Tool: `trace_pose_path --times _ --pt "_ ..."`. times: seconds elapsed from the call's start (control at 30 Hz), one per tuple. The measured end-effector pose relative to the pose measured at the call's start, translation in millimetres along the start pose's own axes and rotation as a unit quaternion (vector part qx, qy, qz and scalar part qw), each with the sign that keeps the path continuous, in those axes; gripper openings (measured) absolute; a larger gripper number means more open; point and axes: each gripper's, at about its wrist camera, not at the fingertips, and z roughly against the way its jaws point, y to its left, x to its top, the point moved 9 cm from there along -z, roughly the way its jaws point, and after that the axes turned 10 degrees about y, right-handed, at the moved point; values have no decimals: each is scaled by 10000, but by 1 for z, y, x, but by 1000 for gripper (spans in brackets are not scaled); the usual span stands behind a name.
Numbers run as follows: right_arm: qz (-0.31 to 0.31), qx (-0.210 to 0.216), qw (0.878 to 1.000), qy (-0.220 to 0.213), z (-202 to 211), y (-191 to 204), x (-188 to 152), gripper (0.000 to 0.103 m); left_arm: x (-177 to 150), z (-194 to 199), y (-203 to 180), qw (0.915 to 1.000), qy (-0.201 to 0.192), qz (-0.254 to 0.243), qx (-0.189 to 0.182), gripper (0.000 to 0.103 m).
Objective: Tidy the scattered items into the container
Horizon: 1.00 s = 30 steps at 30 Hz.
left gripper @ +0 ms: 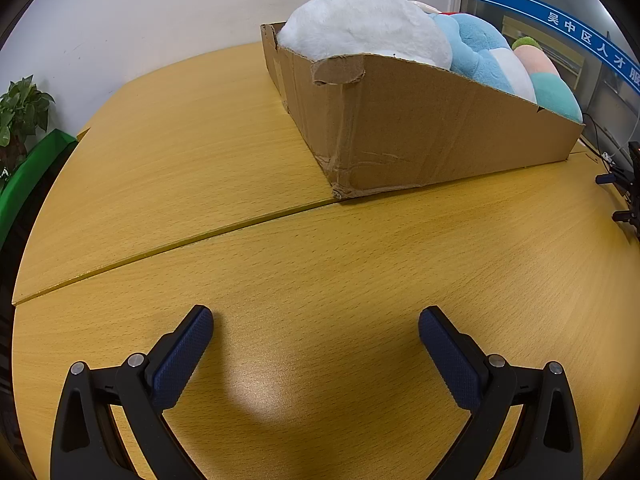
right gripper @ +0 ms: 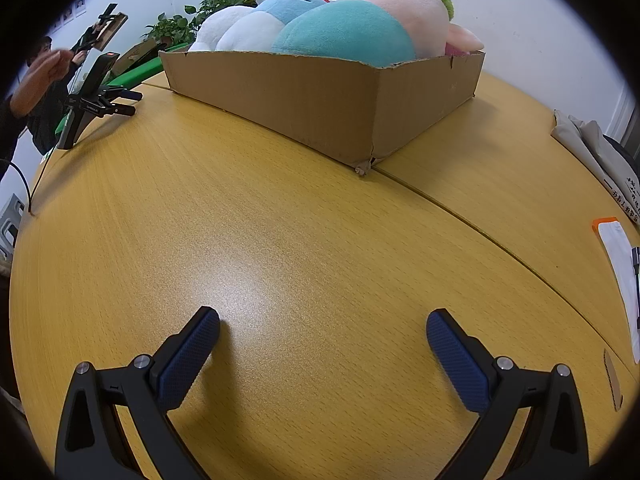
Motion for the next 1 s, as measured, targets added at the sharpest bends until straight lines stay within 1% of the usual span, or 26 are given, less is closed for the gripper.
trace_pose_path --times 1.0 --pt "-21 -11 10000 3 0 0 0 103 -1 1 -3 10000 -2 -23 -5 103"
